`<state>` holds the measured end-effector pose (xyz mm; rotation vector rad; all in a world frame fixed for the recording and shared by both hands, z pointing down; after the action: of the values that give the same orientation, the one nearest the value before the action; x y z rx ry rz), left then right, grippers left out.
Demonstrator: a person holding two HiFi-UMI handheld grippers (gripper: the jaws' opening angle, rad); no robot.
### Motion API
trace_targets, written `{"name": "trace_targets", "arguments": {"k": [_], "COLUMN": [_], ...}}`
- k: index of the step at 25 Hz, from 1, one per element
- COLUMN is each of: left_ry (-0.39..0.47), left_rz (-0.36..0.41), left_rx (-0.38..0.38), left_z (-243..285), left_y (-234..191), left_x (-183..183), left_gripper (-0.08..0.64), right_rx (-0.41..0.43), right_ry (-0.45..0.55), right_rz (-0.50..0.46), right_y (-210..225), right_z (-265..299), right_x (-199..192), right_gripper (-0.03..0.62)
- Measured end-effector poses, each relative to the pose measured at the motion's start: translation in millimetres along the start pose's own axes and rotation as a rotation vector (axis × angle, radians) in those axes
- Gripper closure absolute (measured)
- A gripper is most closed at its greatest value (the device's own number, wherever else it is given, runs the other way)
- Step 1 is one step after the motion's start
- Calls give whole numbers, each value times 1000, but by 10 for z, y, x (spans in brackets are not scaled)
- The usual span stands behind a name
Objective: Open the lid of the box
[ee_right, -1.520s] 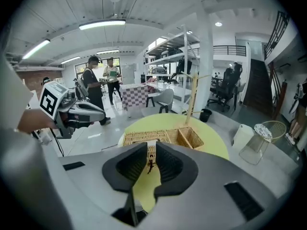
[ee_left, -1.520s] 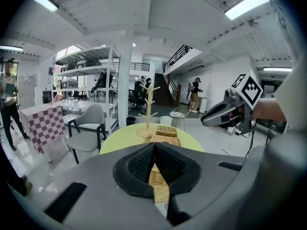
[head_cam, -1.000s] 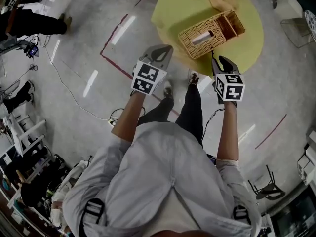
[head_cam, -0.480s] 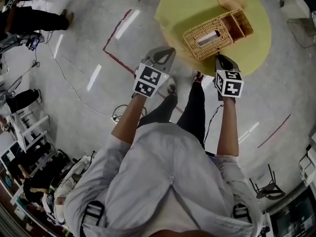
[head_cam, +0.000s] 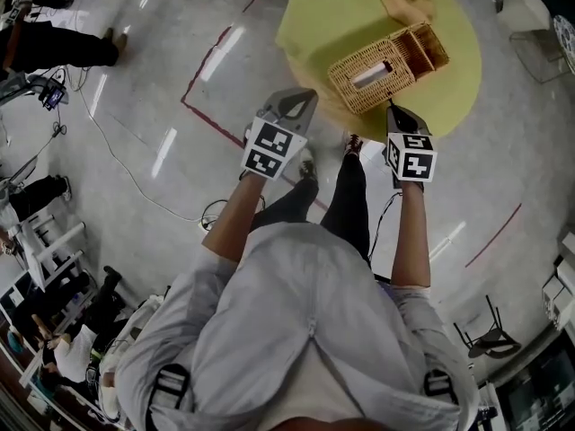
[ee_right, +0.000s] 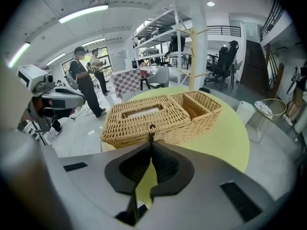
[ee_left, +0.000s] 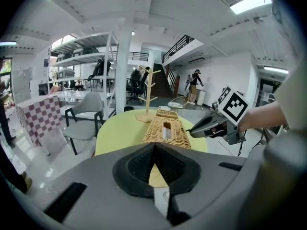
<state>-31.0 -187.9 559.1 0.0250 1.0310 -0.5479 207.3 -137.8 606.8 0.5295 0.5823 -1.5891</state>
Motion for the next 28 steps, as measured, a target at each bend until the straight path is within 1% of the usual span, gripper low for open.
{"name": "trace_targets", "arguments": {"k": [8,14,17,23,25,28], "left_ry": [67,117,135,152,154,159], "left_rz": [40,83,84,57,44,14], "left_rx": [-4,0,20,69,89,123], "left_z": [-216,-314,-332,-287,-273,-252], "left_y": [-62,-148,-259,-497,-564,-669], "left_x": [230,524,661,830,883,920], "left_gripper": [531,531,531,531,531,531], "right_rx": [-43,-49,-27,48,75,108], "right_ry": [52,118,139,166,179,191], "right_rz": [-39,-65,-86,-129,-140,-184], "right_y": [-45,-49,-61,-78,-75,-90], "right_z": [-301,-464,-467,-371,-311,-201], "right_x": [296,678,890,1299,1461,1698], "right_gripper": [566,568,568,568,568,568]}}
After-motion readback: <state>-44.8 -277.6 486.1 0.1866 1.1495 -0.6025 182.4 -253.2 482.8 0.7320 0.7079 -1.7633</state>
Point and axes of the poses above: the fingertips, and each gripper's own axes: z forward along the fingers, y to its right, x out of its top, the point moved 8 cm from there along -z, backward along the fingers, and after that the axes turned 12 degrees about -x, right-handed, at the moved point
